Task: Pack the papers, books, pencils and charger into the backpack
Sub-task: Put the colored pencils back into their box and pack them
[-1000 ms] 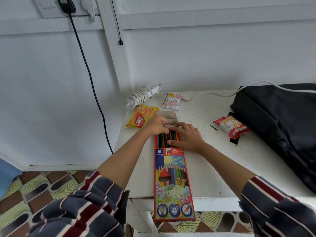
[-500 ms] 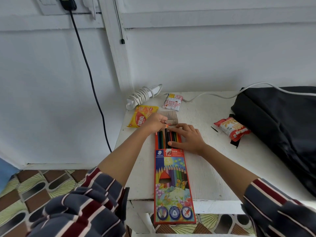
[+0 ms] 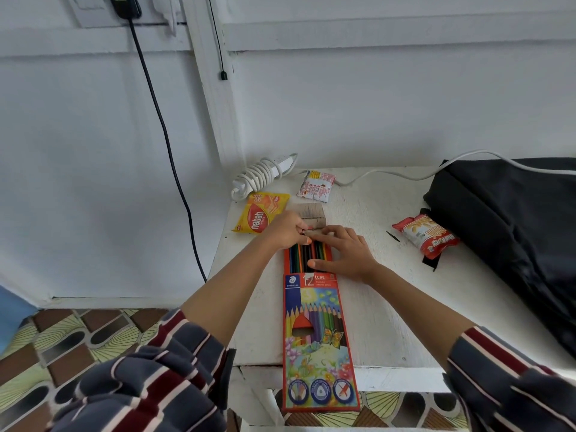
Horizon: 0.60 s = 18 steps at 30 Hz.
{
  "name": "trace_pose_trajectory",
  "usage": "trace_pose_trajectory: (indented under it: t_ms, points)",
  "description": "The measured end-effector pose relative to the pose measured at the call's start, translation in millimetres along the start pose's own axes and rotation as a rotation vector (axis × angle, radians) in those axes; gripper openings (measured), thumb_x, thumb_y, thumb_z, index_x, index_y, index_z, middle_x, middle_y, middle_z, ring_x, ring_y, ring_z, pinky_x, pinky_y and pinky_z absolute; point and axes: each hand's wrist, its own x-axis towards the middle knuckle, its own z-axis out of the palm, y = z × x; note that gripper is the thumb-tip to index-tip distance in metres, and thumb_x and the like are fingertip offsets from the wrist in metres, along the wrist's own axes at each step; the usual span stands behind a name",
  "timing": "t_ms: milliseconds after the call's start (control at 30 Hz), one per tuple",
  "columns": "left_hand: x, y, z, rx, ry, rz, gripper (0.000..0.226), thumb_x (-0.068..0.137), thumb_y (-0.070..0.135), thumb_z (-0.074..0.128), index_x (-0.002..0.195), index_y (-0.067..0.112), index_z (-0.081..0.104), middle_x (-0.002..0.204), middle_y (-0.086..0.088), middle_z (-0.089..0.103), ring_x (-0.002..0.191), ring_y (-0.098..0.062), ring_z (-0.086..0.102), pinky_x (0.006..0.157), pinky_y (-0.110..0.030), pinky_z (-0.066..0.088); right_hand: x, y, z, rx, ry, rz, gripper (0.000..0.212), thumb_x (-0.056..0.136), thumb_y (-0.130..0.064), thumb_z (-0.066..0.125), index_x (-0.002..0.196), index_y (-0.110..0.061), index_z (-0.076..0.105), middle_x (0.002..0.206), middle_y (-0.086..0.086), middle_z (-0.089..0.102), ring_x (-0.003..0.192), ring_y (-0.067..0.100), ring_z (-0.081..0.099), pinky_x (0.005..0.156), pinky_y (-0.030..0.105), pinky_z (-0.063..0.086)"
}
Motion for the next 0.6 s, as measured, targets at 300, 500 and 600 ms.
trace_pose_trajectory:
  t_ms: [300,500,600]
  points:
    - [-5.0,7.4,-10.3,0.083,-0.128,0.031,0.044,0.083,0.016,0.068,0.125,0.005,0.058,0.126,-0.01,0.059,0.112,-0.021,0.055,0.087,-0.024,0.041,0.4,0.1,0.8,-0.011,0.007,-0.005,0.08,0.064,-0.074,0.041,0.137,-0.043,0.036,0.144,-0.006,0.032,0.133,0.016,0.024,0.107,0.035,0.019]
    - [-8.9,9.0,-12.4,0.144,-0.178,0.048,0.042,0.086,0.016,0.066,0.126,0.007,0.058,0.128,-0.009,0.059,0.115,-0.021,0.054,0.092,-0.028,0.042,1.5,1.1,2.3,-0.036,0.025,-0.001,0.067,0.077,-0.064,0.057,0.138,-0.043,0.037,0.144,-0.006,0.032,0.133,0.016,0.025,0.107,0.034,0.019]
    - [-11.0,8.1,-10.9,0.172,-0.155,0.057,0.046,0.084,0.017,0.067,0.127,0.005,0.056,0.13,-0.009,0.056,0.117,-0.021,0.053,0.09,-0.026,0.041,1.4,0.5,2.6,-0.033,0.026,0.003,0.066,0.077,-0.064,0.056,0.137,-0.043,0.038,0.144,-0.006,0.032,0.133,0.016,0.025,0.107,0.035,0.019]
